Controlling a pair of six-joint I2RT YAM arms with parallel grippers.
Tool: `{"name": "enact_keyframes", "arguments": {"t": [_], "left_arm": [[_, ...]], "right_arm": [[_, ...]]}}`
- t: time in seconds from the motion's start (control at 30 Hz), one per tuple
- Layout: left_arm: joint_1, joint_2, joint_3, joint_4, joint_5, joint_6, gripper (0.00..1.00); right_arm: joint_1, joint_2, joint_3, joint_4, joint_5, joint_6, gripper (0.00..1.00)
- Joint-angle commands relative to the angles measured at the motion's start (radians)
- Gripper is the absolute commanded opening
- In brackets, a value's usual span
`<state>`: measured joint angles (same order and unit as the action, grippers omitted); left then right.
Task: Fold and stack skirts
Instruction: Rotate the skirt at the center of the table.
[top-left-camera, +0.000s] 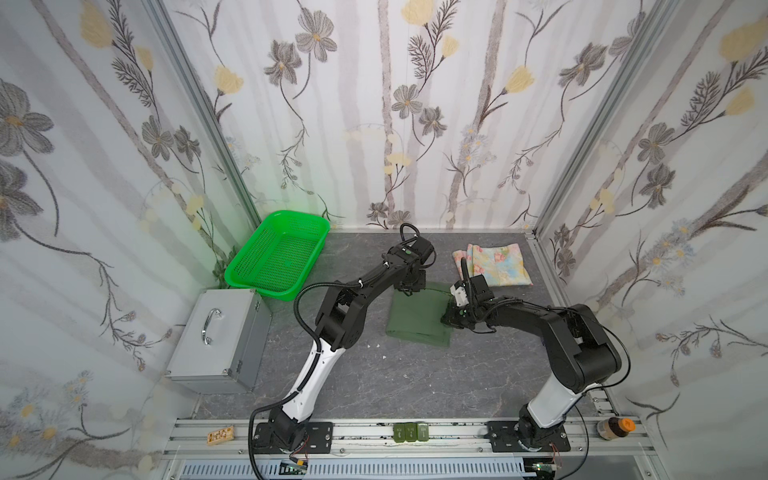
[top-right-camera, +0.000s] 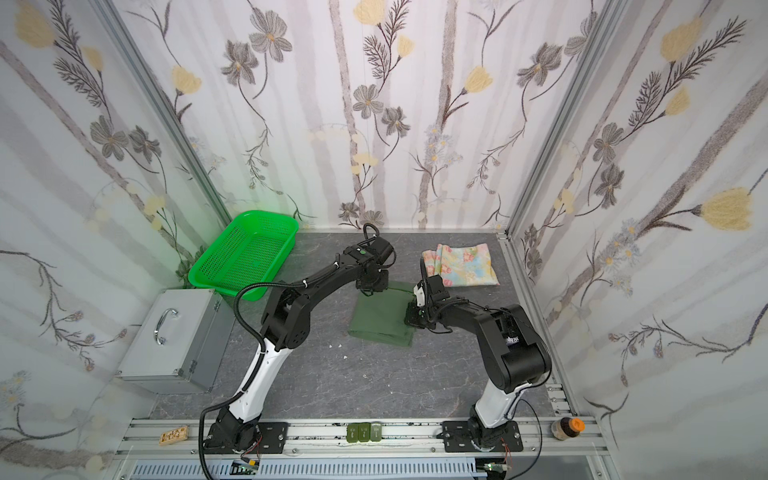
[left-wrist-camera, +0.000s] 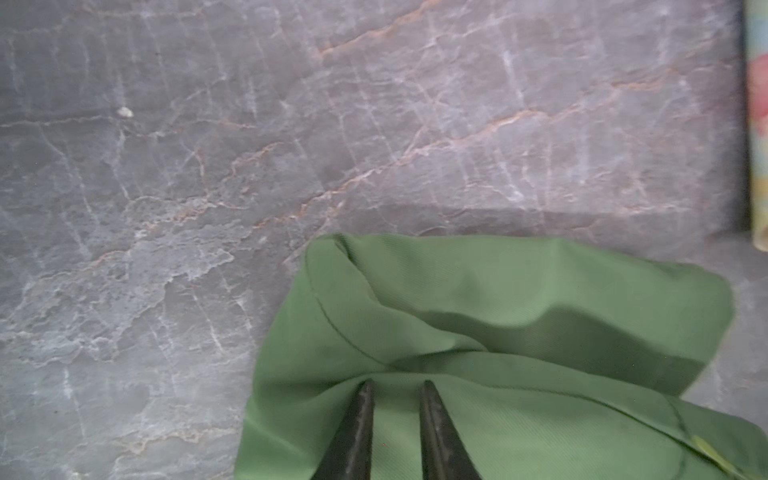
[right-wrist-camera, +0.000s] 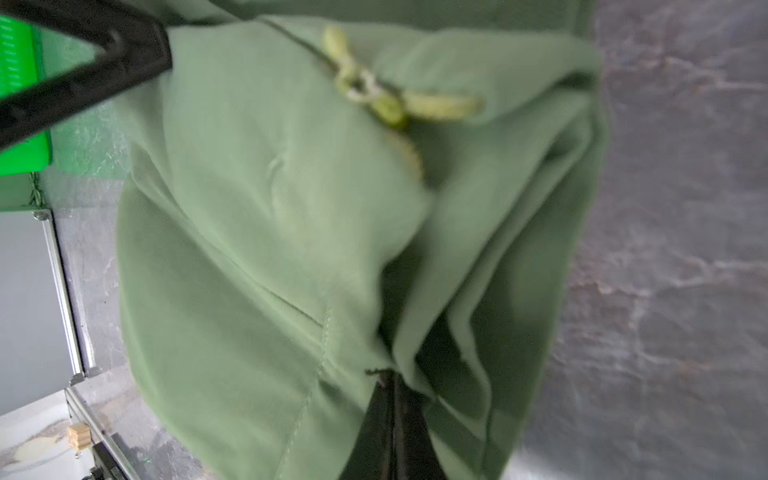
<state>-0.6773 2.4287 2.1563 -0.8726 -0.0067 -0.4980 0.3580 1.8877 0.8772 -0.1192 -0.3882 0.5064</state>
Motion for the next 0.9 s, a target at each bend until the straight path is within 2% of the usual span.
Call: {"name": "enact_keyframes", "arguments": {"t": [0.0, 0.2, 0.6, 0.73, 0.87], "left_arm": [[0.020, -0.021, -0.053, 0.018, -0.020, -0.011, 0.24], [0.047, -0.099, -0.225, 0.050, -0.020, -0.032, 0.25], [0.022, -0.365, -0.635, 0.146, 0.026, -0.130, 0.26], [-0.011, -0.420, -0.691, 0.156, 0.046, -0.144, 0.27], [-0.011, -0.474, -0.671, 0.156, 0.010, -0.151, 0.28]], "right_arm": [[-0.002, 0.048, 0.059, 0.011, 0.074, -0.012, 0.07], [-0.014, 0.159, 0.226, -0.077, 0.118, -0.047, 0.06], [-0.019, 0.332, 0.552, -0.176, 0.119, -0.108, 0.07], [-0.019, 0.293, 0.580, -0.202, 0.119, -0.127, 0.08], [0.001, 0.126, 0.461, -0.192, 0.118, -0.122, 0.12]]}}
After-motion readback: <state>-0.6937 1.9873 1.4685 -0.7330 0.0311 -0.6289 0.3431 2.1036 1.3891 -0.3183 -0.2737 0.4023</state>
